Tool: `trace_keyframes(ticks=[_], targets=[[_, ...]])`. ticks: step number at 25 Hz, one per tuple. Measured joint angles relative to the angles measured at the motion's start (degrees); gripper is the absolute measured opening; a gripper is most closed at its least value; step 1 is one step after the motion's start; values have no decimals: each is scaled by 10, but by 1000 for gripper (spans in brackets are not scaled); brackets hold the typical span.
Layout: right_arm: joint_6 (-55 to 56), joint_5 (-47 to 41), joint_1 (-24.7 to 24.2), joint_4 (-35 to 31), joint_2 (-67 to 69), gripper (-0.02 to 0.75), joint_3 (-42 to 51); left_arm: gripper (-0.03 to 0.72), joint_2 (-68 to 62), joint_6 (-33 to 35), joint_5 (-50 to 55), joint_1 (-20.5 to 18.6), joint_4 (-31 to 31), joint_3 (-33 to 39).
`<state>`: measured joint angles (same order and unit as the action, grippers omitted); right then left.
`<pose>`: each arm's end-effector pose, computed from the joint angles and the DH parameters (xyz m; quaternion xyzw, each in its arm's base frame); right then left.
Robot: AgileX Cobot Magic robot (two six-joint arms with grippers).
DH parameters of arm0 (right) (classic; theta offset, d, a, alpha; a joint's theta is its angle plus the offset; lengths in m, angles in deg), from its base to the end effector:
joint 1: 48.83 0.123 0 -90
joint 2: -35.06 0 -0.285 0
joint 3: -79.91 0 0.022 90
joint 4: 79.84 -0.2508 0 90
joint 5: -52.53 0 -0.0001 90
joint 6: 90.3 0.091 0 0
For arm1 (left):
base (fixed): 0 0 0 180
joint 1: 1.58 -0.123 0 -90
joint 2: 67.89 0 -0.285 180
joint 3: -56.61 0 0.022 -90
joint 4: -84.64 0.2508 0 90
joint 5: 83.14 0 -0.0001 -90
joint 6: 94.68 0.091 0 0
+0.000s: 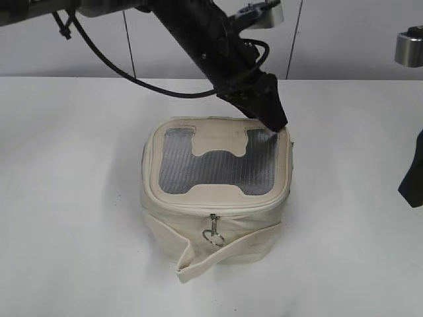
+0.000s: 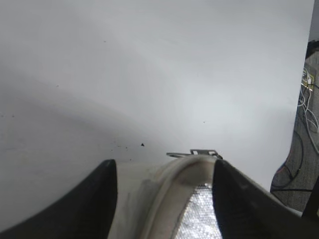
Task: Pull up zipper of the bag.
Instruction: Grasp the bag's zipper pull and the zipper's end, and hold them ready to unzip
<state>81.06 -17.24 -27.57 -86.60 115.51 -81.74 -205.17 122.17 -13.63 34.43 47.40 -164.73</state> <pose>0.2032 0.0899 0.2988 -0.2420 0.9635 0.0677 0.0925 0.3625 -0.3273 0.2415 0.4995 0.7997 -0.3099 0.1223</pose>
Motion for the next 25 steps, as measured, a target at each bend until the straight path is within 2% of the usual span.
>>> trace_keyframes(ticks=[7,10,12,13,25], targets=[[0,5,0,1,0,495,0,446,-26,0,-1,5,7,-1],[0,12,0,1,0,495,0,305,-26,0,4,6,7,-1],[0,20,0,1,0,495,0,160,-26,-1,4,6,10,-1],[0,27,0,1,0,495,0,113,-26,-1,5,6,11,-1],[-12,202,0,-46,34,495,5,104,1,-2,13,9,63,1]])
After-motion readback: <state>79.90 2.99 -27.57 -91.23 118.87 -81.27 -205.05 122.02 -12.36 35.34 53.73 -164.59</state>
